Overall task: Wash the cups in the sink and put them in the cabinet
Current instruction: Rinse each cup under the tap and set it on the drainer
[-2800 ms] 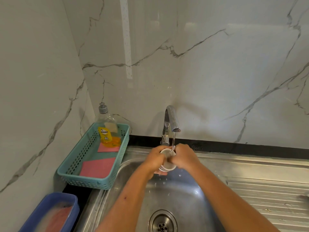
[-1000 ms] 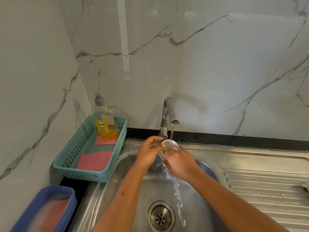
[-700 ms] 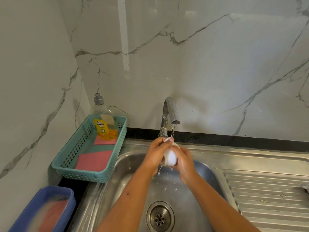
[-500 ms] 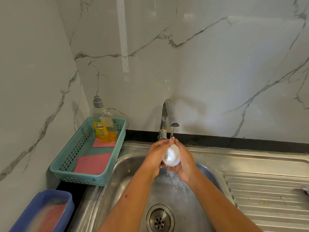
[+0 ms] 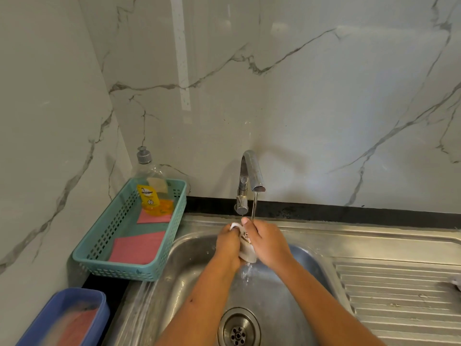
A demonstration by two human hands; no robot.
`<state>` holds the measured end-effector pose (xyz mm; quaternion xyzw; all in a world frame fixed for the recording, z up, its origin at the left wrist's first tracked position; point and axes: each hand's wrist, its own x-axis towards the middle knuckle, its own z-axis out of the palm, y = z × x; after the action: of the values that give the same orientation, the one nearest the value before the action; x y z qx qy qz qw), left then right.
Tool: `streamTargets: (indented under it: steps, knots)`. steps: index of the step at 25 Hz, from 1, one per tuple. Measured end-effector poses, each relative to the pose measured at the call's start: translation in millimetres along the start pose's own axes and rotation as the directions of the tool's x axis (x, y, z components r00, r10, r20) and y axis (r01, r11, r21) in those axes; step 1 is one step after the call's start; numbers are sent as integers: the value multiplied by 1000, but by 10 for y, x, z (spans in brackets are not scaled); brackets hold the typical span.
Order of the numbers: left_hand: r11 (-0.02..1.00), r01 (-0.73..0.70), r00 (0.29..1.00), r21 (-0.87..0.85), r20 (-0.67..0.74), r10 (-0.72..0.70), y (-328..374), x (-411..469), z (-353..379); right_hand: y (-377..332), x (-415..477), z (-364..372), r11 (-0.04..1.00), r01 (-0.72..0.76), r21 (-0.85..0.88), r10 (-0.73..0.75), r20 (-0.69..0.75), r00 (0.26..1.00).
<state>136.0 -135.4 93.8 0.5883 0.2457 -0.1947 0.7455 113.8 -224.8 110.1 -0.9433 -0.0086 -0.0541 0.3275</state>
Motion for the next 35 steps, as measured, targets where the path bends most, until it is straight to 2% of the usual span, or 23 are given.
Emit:
streamTargets:
  steps: [2,3,5,7,8,11,15,17,20,22,24,25,26,28,30,32,35]
  knots:
    - [991,125,991,-41,53,-122,-24,-10,-13,-87,81,-141,998,-22,-57,26,60,998]
    - [986,156,985,-61,83,-151,-52,-7,-9,-141,118,-219,999,-29,-21,31,85,996]
    - [981,171,973,-96,175,-153,-96,-33,22,-224,187,-387,992,-63,108,42,187,981]
    - [973,196,951,-120,264,-159,-118,-48,75,-314,239,-550,994,-77,79,46,339,940]
    - [969,206,946,-135,280,-163,-118,-50,98,-344,267,-598,996,-79,32,62,348,935]
    - [951,224,947,-211,280,-161,-140,20,134,-391,346,-637,993,-84,-77,105,343,933]
    - [918,244,951,-313,263,-163,-154,38,69,-213,559,-513,986,-166,-11,164,235,958]
    - [908,257,952,-330,248,-179,-164,52,20,-81,754,-387,980,-193,-39,197,240,950]
    - [910,276,944,-311,264,-196,-183,14,13,74,1001,-181,958,-276,-71,284,162,945]
    - [902,292,938,-318,280,-205,-207,-14,45,105,1087,-142,935,-248,-254,296,173,939]
    - [894,305,932,-329,296,-209,-226,-12,69,84,1151,-133,868,-180,-463,301,201,932]
    - [892,314,929,-324,298,-219,-243,9,77,56,1164,-119,847,-155,-508,290,198,936]
    - [897,323,926,-303,297,-233,-259,42,82,50,1200,-82,856,-136,-498,265,198,944]
    - [903,338,920,-264,295,-258,-268,81,87,88,1248,49,930,-119,-347,201,212,956]
    - [896,352,915,-270,300,-269,-249,90,91,133,1197,66,942,-82,-324,154,205,967]
    - [900,340,920,-271,292,-260,-191,47,96,128,1101,-35,943,-148,-298,231,265,936]
    - [905,316,936,-286,247,-249,-112,-46,89,91,861,-224,959,-275,-73,281,389,877]
